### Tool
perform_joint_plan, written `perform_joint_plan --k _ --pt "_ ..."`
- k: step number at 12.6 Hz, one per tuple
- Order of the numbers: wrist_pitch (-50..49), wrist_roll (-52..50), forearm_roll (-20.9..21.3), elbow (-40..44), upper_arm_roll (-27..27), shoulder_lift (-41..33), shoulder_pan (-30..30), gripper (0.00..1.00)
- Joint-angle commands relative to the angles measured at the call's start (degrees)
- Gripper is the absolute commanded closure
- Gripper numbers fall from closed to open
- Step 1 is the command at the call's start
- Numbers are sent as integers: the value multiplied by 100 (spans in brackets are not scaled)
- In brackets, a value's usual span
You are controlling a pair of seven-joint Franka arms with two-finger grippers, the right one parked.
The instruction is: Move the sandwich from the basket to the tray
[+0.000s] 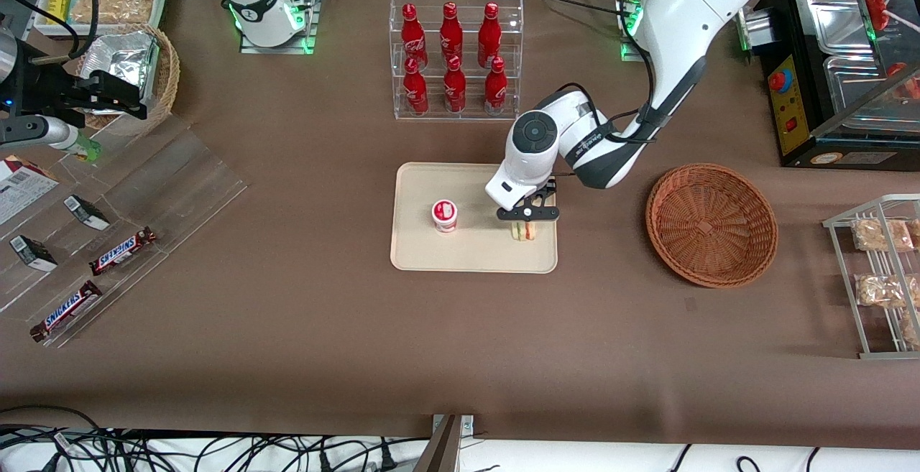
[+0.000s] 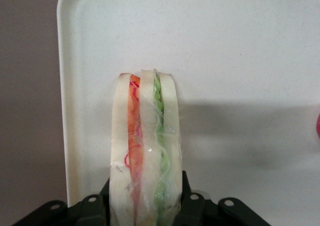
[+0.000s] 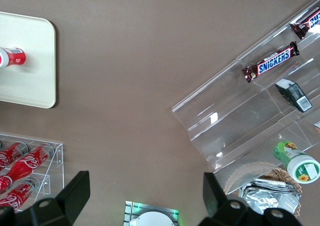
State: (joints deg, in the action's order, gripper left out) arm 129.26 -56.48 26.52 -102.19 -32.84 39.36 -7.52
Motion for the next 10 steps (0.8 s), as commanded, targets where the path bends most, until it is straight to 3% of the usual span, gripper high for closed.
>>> perform_joint_plan --k 1,6,10 --pt "-697 -250 56 312 41 -376 -13 0" --pt "-2385 -276 -261 1674 6 -498 31 0" --pt "-2949 -267 -428 2028 15 -999 365 0"
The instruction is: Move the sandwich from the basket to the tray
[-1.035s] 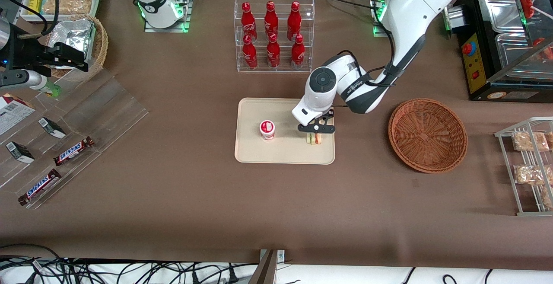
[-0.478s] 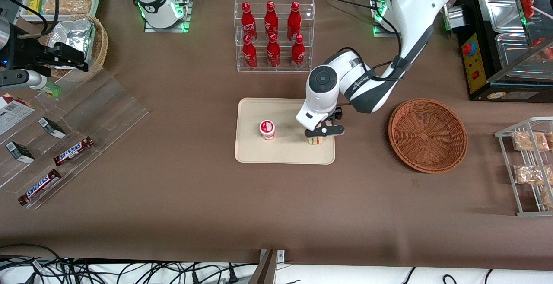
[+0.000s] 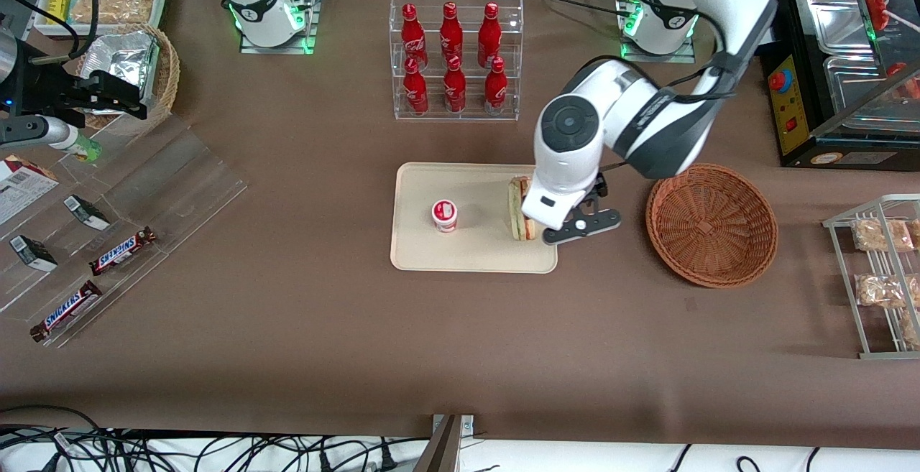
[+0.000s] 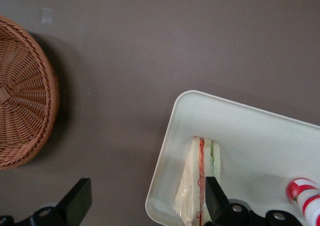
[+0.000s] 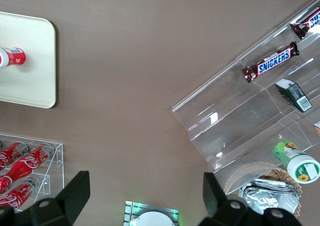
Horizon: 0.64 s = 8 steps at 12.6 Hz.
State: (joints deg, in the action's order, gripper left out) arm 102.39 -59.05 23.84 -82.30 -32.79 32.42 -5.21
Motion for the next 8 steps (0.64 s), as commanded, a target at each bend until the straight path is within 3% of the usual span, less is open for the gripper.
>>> perform_joint_plan --k 1,8 --pt "-420 -19 -151 73 27 -437 178 0" --pt "-861 453 -669 126 1 -1238 925 0"
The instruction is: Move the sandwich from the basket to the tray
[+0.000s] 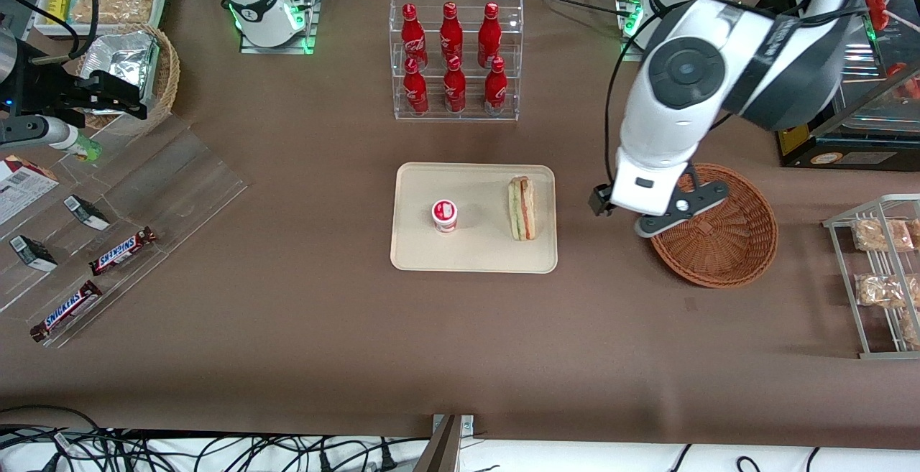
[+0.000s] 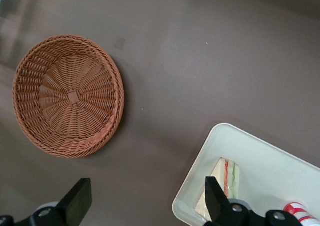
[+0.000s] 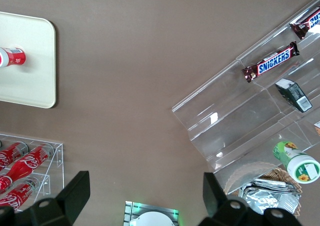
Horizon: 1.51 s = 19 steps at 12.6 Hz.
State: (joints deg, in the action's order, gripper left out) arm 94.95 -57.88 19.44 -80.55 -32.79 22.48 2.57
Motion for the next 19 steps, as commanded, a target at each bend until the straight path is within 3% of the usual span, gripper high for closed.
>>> perform_joint_plan --k 1,5,8,14,19 --pt "-126 426 -291 -49 -8 -279 269 0" --pt "-556 883 -432 -40 -8 -437 419 0" --pt "-661 1864 -844 -171 114 -884 805 0" --pt "-978 4273 -1635 -330 1580 -1509 622 0" --pt "-1084 5794 -2013 -330 2127 -1589 613 0"
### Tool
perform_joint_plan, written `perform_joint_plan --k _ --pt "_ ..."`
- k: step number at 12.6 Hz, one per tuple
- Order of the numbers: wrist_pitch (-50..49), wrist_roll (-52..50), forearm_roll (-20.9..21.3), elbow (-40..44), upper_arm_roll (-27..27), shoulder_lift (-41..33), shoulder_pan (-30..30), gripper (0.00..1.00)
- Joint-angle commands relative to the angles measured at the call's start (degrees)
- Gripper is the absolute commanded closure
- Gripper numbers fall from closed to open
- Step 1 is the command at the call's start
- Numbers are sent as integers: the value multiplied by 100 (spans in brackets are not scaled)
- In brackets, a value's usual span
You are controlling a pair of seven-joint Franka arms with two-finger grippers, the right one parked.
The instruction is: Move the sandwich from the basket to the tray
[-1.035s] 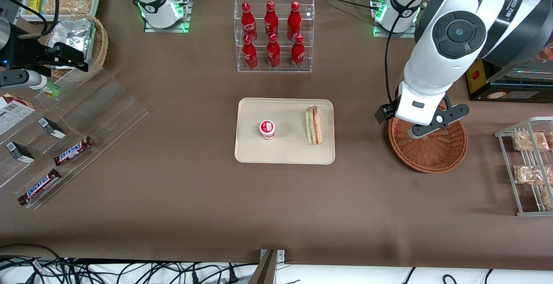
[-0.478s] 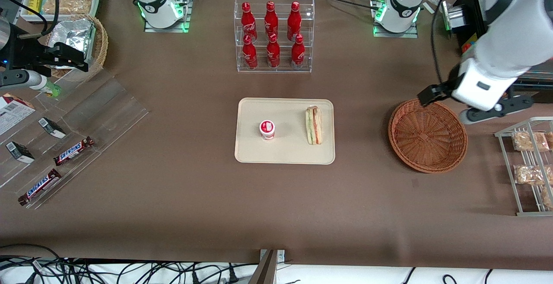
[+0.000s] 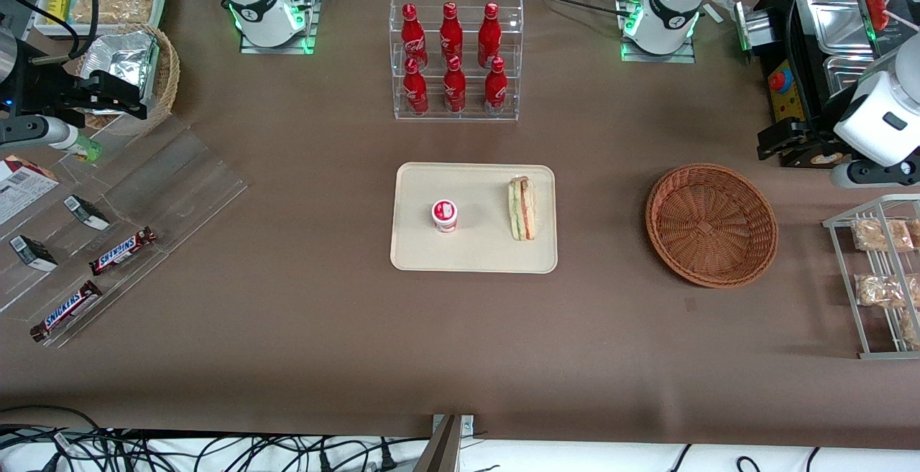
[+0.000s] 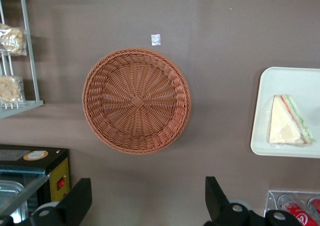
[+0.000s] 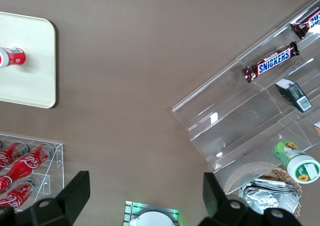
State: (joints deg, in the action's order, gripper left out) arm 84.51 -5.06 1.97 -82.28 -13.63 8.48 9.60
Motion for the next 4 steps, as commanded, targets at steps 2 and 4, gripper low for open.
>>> perform_joint_plan --k 2,4 --pt "-40 743 -285 -148 229 -189 -90 0" --pt "-40 787 -285 -139 229 -189 -90 0"
